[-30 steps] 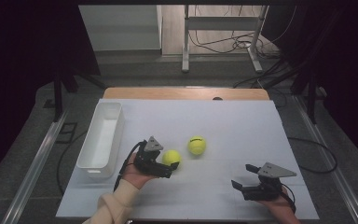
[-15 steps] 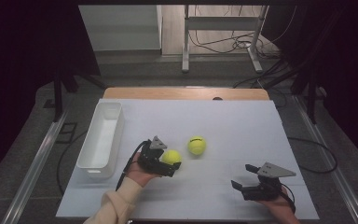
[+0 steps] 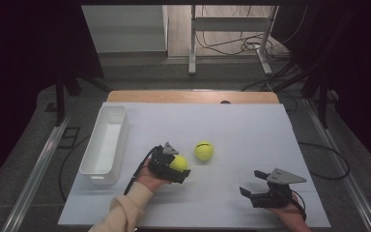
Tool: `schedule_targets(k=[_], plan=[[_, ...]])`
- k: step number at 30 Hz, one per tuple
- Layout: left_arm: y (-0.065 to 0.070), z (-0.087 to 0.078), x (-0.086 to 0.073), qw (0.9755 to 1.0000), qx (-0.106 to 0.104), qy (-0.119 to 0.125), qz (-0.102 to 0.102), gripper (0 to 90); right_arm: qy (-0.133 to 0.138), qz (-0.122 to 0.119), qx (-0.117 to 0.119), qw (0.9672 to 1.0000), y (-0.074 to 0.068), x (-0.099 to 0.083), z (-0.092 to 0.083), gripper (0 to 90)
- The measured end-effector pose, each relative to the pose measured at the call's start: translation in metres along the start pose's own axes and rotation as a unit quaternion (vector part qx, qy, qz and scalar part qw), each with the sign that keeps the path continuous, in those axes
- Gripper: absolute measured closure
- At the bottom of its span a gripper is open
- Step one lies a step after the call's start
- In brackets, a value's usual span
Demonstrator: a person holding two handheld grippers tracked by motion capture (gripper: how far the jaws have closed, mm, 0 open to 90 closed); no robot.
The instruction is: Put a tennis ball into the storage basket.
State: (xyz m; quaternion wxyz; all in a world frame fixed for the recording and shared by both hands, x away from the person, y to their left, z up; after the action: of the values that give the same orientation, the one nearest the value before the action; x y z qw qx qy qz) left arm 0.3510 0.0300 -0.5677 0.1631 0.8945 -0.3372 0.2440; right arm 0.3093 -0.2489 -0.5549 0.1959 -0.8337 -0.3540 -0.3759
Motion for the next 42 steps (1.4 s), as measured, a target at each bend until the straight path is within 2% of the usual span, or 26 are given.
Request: schedule_targets(k=[7, 10, 11, 16, 20, 25, 31, 42], plan=[[-0.003, 0.004, -0.002, 0.9999, 0.002, -0.013, -0.002, 9.1, 0.001, 0.001, 0.002, 1.0, 0.0, 0.0, 0.0, 12.7], [-0.004, 0.002, -0.002, 0.9999, 0.008, -0.008, 0.013, 24.7, -0.002, 0.001, -0.002, 1.0, 0.0, 0.0, 0.0, 12.7], [-0.004, 0.002, -0.002, 0.9998, 0.009, -0.009, 0.014, 25.6, -0.001, 0.002, 0.0, 1.0, 0.0, 0.0, 0.0, 12.6], [-0.004, 0.0, -0.003, 0.9997, 0.011, -0.01, 0.019, 26.2, 0.0, 0.002, 0.001, 1.0, 0.0, 0.0, 0.0, 12.6], [-0.003, -0.004, -0.001, 0.9998, 0.008, 0.0, 0.019, 26.3, 0.0, 0.003, -0.001, 1.0, 0.001, 0.0, 0.0, 12.6], [-0.004, -0.014, 0.002, 0.9998, 0.003, 0.014, 0.011, 26.3, 0.002, 0.003, 0.001, 1.0, 0.0, 0.0, 0.0, 12.6], [-0.004, -0.031, 0.008, 0.9995, 0.001, 0.029, 0.013, 26.4, 0.003, 0.004, 0.001, 1.0, 0.0, 0.0, 0.0, 12.6], [-0.003, -0.044, 0.014, 0.9985, 0.003, 0.054, 0.01, 26.4, 0.004, 0.006, -0.001, 1.0, 0.001, 0.0, -0.001, 12.6]])
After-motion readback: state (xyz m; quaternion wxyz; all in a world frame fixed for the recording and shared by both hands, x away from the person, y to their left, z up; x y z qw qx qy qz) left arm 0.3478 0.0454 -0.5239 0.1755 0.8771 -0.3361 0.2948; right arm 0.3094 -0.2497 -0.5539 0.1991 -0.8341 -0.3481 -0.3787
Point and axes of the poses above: each handheld gripper's, and its own axes: z roughly forward along the jaws, x roughly out of its top, y roughly to its right, the point moved 8 cm from there along z, roughly forward along the jaws, and after that the axes turned 8 degrees about -y, right-handed, at the moved point
